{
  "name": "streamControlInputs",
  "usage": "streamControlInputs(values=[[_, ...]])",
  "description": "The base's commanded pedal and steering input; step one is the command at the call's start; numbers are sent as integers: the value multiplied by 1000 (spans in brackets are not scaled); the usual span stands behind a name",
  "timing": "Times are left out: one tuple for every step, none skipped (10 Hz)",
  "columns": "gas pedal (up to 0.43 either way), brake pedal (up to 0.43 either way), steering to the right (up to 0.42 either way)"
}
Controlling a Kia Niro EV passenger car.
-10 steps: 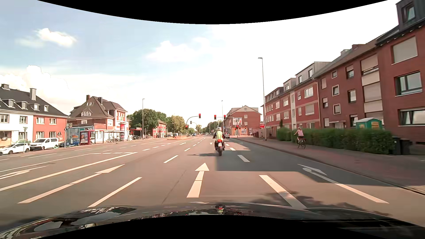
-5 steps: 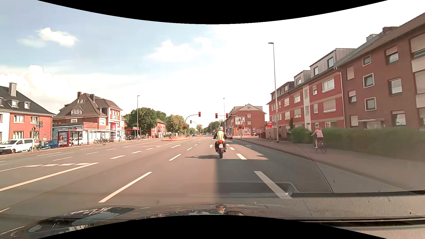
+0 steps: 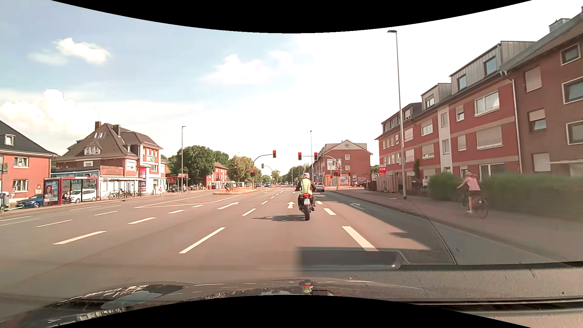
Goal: Follow the waypoints while adhering to traffic rules and regulations
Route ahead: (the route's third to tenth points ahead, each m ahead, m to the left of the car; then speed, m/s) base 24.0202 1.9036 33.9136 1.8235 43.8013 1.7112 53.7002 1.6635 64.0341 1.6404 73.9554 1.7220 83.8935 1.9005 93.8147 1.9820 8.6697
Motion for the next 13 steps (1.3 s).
streamControlInputs(values=[[0,183,-17],[0,177,-16],[0,165,-16],[0,152,-16],[0,146,-15],[0,134,-15],[0,128,-14],[0,122,-9],[0,110,-6],[0,104,-6],[0,49,-6],[0,0,-5],[0,0,-5]])
